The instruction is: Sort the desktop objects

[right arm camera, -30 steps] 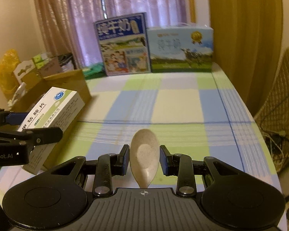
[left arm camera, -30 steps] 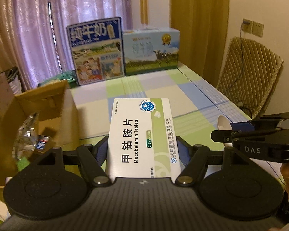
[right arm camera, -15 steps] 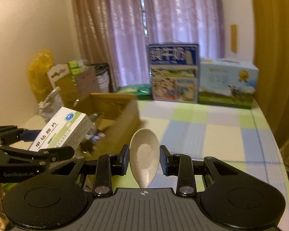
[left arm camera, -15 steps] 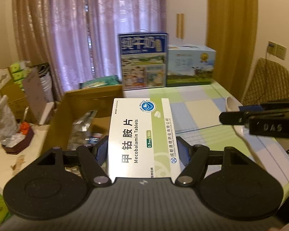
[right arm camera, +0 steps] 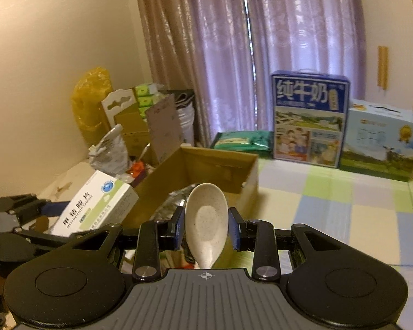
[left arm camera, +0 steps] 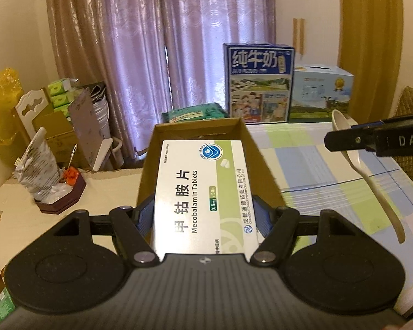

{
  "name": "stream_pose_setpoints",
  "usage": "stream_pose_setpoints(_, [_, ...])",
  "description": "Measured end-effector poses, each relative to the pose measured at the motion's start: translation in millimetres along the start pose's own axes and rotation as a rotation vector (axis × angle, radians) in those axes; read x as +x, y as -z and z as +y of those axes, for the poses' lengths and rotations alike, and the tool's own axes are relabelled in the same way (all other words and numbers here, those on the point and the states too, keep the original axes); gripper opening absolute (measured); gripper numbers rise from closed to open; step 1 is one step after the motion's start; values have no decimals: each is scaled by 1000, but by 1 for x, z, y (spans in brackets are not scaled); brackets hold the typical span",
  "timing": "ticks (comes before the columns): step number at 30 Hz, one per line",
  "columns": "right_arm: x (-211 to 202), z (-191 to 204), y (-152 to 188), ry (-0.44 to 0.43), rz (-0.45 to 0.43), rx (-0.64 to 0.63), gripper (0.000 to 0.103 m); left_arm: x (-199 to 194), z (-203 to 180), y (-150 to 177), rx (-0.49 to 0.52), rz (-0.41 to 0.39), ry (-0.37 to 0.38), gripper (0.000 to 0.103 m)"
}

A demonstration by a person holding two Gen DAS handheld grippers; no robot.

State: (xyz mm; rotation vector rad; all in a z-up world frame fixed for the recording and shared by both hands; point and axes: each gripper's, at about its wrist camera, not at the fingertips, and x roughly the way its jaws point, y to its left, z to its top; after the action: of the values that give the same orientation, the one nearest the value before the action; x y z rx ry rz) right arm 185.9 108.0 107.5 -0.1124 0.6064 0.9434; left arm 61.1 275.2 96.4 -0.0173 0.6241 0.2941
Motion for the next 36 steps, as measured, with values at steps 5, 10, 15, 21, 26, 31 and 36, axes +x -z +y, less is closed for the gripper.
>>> stream_pose_setpoints(5, [31, 7, -12, -37, 26, 27, 30, 21, 19, -4, -27, 19, 7, 67])
stream_pose_setpoints(10, [67, 7, -24, -62, 47, 72, 30, 44, 33, -6, -44, 39, 9, 67])
stream_pose_setpoints(15, [103, 3, -26, -64, 64, 104, 30, 70, 44, -6, -66, 57, 25, 67])
stream_pose_setpoints(21, [140, -3, -21, -85, 88, 143, 31, 91, 48, -3, -95, 72, 31, 81])
stream_pose_setpoints(26, [138, -9, -18, -62, 65, 146, 57, 83, 52, -3, -118, 43, 22, 85])
stream_pose_setpoints(31, [107, -15, -18, -48, 32, 157, 73, 58, 50, -1, -134, 7, -28, 99])
stream_pose_setpoints(36, [56, -13, -9, -2, -14, 133, 101, 23, 48, 6, -167, -9, -48, 102])
